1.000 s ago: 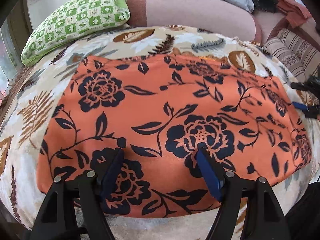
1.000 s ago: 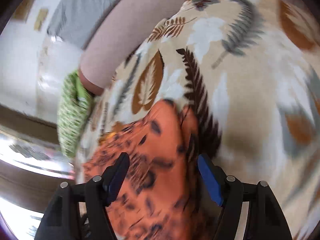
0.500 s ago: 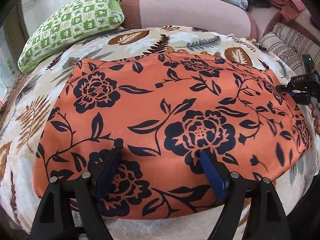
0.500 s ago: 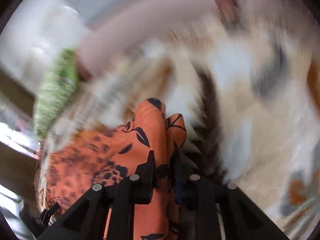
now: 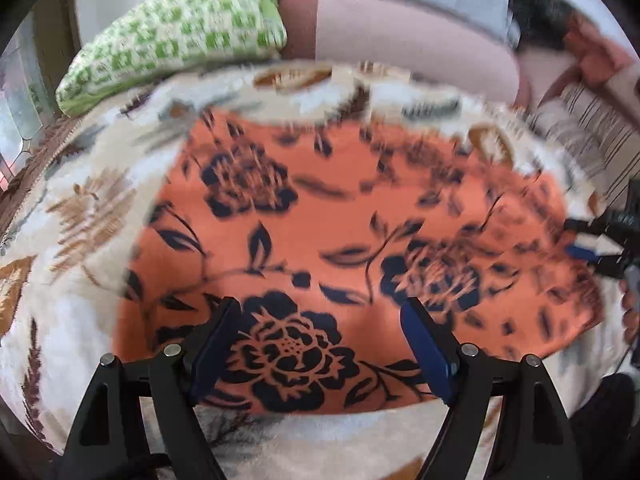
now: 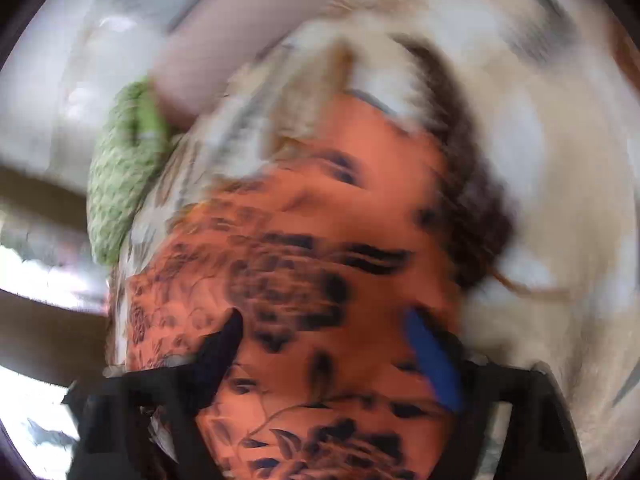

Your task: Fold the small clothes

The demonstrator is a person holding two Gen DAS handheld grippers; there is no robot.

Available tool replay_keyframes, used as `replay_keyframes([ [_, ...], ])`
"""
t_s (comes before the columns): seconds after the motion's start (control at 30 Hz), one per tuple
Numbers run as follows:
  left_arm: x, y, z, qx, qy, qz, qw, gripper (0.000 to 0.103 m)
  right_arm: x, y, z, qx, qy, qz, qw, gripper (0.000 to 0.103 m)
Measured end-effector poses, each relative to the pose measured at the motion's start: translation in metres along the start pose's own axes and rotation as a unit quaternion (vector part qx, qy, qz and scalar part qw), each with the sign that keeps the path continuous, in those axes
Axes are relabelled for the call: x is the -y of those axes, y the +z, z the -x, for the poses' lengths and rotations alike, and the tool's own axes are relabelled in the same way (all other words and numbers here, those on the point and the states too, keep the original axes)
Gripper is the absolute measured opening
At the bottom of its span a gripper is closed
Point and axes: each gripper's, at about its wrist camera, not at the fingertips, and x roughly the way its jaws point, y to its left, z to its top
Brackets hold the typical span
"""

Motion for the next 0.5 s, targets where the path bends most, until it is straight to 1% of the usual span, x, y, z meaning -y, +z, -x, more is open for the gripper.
replay_keyframes([
  [0.03,-0.004,0.001,0.006,0.01,0.001,0.003,0.9999,0.082,-0.007,-0.001,0.013,0.008,-0.001,-0.005,1.0,0.061],
  [0.07,-0.009,0.0,0.012,0.019,0.004,0.007,0.9998,0.082,-0.017,-0.002,0.023,0.019,0.0,0.003,1.0,0.061],
  [0.1,-0.013,-0.002,0.013,0.022,0.007,0.009,0.9997,0.083,-0.03,-0.005,0.031,0.028,0.011,0.022,0.999,0.061],
  [0.13,-0.02,-0.005,0.006,0.013,0.018,0.011,0.9997,0.083,-0.043,-0.009,0.036,0.029,0.028,0.043,0.998,0.066],
  [0.17,-0.025,-0.009,-0.002,-0.007,0.033,0.014,0.9993,0.083,-0.051,-0.014,0.037,0.024,0.042,0.059,0.997,0.071],
  [0.2,-0.03,-0.012,-0.016,-0.038,0.048,0.017,0.998,0.083,-0.058,-0.019,0.034,0.016,0.052,0.075,0.996,0.08],
  [0.23,-0.034,-0.016,-0.026,-0.06,0.052,0.019,0.9967,0.083,-0.056,-0.027,0.019,-0.004,0.04,0.086,0.995,0.085],
  [0.27,-0.033,-0.015,-0.023,-0.045,0.053,0.018,0.9974,0.083,-0.047,-0.032,0.002,-0.03,0.009,0.081,0.996,0.085],
  [0.3,-0.031,-0.014,-0.017,-0.039,0.054,0.019,0.9976,0.083,-0.029,-0.036,-0.012,-0.056,-0.011,0.052,0.997,0.081],
  [0.33,-0.029,-0.01,-0.006,-0.029,0.041,0.024,0.9985,0.083,-0.024,-0.037,-0.004,-0.027,-0.005,0.025,0.999,0.074],
  [0.37,-0.028,-0.008,0.004,-0.009,0.032,0.027,0.9991,0.083,-0.031,-0.036,0.004,-0.02,-0.006,0.021,1.0,0.074],
  [0.4,-0.027,-0.006,0.011,0.009,0.028,0.028,0.9992,0.083,-0.042,-0.033,0.01,-0.02,-0.01,0.03,0.999,0.075],
  [0.43,-0.024,-0.002,0.014,0.024,0.03,0.022,0.999,0.083,-0.063,-0.03,0.015,-0.014,-0.006,0.061,0.998,0.075],
  [0.5,-0.023,-0.002,0.009,0.019,0.034,0.01,0.9992,0.083,-0.089,-0.022,0.018,-0.011,0.001,0.099,0.995,0.075],
])
